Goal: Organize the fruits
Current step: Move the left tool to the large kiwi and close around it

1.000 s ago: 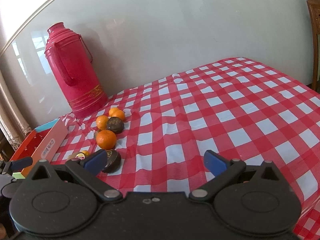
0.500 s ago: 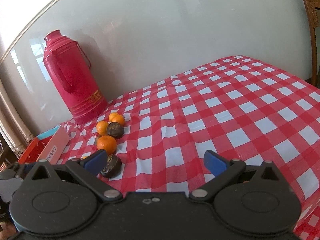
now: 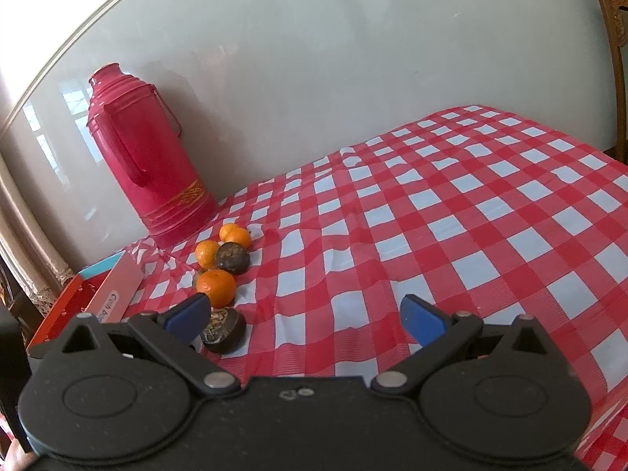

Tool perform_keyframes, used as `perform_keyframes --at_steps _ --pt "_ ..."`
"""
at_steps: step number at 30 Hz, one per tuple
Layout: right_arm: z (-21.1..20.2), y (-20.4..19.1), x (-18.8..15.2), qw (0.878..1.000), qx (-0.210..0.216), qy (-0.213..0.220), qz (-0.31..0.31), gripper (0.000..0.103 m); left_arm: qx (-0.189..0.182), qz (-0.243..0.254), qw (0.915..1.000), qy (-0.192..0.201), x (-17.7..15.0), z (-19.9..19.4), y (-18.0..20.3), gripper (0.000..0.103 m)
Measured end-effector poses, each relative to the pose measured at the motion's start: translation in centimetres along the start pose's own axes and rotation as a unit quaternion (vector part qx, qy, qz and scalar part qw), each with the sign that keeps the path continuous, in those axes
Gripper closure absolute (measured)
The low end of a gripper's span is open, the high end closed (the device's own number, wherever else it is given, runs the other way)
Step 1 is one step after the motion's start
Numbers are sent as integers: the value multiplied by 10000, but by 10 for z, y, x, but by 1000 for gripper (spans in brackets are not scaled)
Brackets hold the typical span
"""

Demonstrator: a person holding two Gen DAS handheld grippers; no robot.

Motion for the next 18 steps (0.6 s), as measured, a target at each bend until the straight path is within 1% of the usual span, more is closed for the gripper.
perform_keyframes --at_steps 7,12,14,18 --pt "-1 2 1 10000 -16 5 40 6 51 4 10000 -77 -1 5 3 37" --pt "-2 2 2 10000 -33 19 48 6 126 1 9999 -42 0 6 3 37" --pt "-1 3 1 10000 -42 5 53 5 200 19 9998 -25 0 6 2 44" --pt "-1 3 1 10000 -53 11 50 5 209 -10 9998 -20 0 6 0 44"
Point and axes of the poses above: each gripper's, at about its wrist camera, not at the fingertips, and z roughly the way its jaws point, y to its right, x to its top, the point moved 9 cm from there along z, roughly the way its jaws point, and after that the axes turned 9 degrees about y, right-handed, at the moved point
